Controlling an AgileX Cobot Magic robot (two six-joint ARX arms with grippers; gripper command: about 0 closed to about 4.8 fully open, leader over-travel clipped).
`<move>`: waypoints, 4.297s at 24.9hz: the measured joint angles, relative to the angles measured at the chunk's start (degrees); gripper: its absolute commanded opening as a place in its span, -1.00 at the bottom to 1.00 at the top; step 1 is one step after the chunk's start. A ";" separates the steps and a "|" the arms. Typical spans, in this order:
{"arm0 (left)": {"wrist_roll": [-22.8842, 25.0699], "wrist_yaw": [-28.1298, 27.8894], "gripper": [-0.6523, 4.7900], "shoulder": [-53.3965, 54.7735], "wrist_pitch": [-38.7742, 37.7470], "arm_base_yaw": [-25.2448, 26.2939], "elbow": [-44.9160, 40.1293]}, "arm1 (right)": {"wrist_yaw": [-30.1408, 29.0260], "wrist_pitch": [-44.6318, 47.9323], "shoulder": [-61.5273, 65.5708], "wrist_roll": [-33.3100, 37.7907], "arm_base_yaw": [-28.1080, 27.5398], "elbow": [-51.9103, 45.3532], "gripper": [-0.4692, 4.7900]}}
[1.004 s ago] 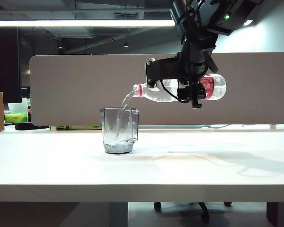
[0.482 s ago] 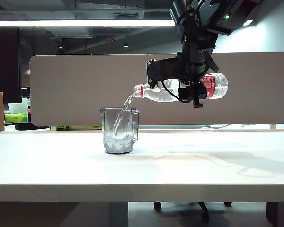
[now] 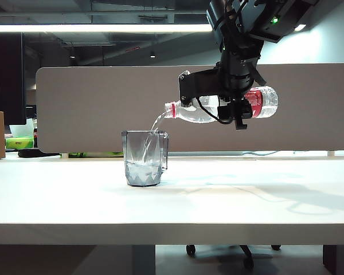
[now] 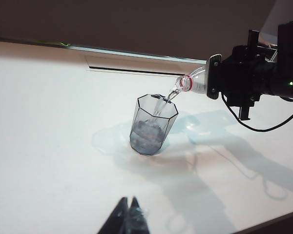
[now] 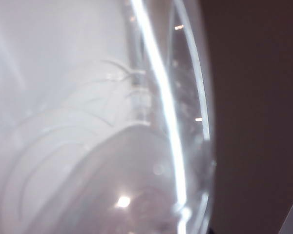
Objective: Pick up the mineral water bottle on the table and pour water into the mug until it's half full.
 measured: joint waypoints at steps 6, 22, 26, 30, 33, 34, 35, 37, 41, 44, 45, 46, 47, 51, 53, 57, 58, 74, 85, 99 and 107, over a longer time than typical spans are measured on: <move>0.00 0.00 -0.78 0.00 0.00 0.00 0.00 | 0.00 0.02 0.00 -0.24 0.00 0.00 0.19; 0.00 0.00 -0.78 -0.02 0.00 0.00 0.00 | 0.31 1.84 0.00 -1.75 1.36 0.09 0.19; 0.00 0.00 -0.78 -0.02 0.00 0.00 0.00 | 0.28 2.08 0.00 -1.53 1.49 0.11 0.19; 0.00 0.00 -0.78 -0.02 0.00 0.00 0.00 | -0.31 2.08 -0.02 5.77 1.49 0.11 0.19; 0.00 -0.02 -0.78 -0.02 0.00 0.00 0.00 | -2.95 0.81 -0.02 18.60 1.49 0.11 0.19; 0.00 -0.02 -0.78 0.00 0.00 0.00 0.00 | -3.56 0.35 -0.02 22.69 1.49 0.11 0.19; 0.00 -0.02 -0.78 -0.02 0.00 0.00 0.00 | -4.96 -0.07 -0.02 29.90 1.46 0.09 0.19; 0.00 -0.02 -0.78 0.00 0.00 0.00 0.00 | -8.57 -0.09 -0.02 41.68 1.36 0.07 0.19; 0.00 -0.02 -0.78 -0.02 0.00 0.00 0.00 | -15.26 5.84 -0.07 60.15 0.46 -5.07 0.18; 0.00 -0.02 -0.78 -0.02 0.00 0.00 0.00 | -18.03 16.33 -0.07 69.61 -0.44 -13.38 0.18; 0.00 -0.02 -0.78 -0.02 0.00 0.00 0.00 | -18.16 20.76 0.00 71.43 -0.74 -16.57 0.18; 0.00 -0.02 -0.78 -0.02 0.00 0.00 0.00 | -18.38 24.79 0.00 72.61 -0.90 -18.84 0.18; 0.00 -0.02 -0.78 -0.02 0.00 0.00 0.00 | -19.12 31.87 0.00 75.73 -1.27 -21.97 0.18; 0.61 -0.02 -0.78 -0.02 0.00 0.00 0.00 | -19.23 44.61 -0.02 83.80 -1.86 -25.81 0.18; 1.38 -0.02 -0.78 -0.02 0.02 0.00 0.00 | -19.10 46.58 0.04 84.32 -1.88 -26.18 0.19; 2.40 -0.02 -0.78 -0.02 0.00 0.00 0.00 | -19.10 50.86 2.82 85.11 -1.92 -26.03 0.19; 2.56 -0.02 -0.78 -0.02 0.00 0.00 0.00 | -19.12 50.88 3.58 85.42 -1.92 -26.03 0.19; 4.00 -0.02 -0.78 0.00 0.00 0.00 -0.02 | -19.28 50.95 5.22 87.47 -1.81 -26.32 1.00; 4.87 -6.99 -0.78 -0.70 8.90 0.00 -0.02 | -17.16 50.97 -18.21 87.56 -0.68 -47.47 -0.83; 6.05 -24.13 -0.78 -4.76 17.18 0.02 -16.87 | -20.17 50.99 -31.54 91.58 3.67 -55.87 -0.82; 3.76 -24.04 -0.78 -4.83 16.63 0.02 -20.13 | -20.63 50.99 -31.54 91.58 3.89 -55.87 -0.82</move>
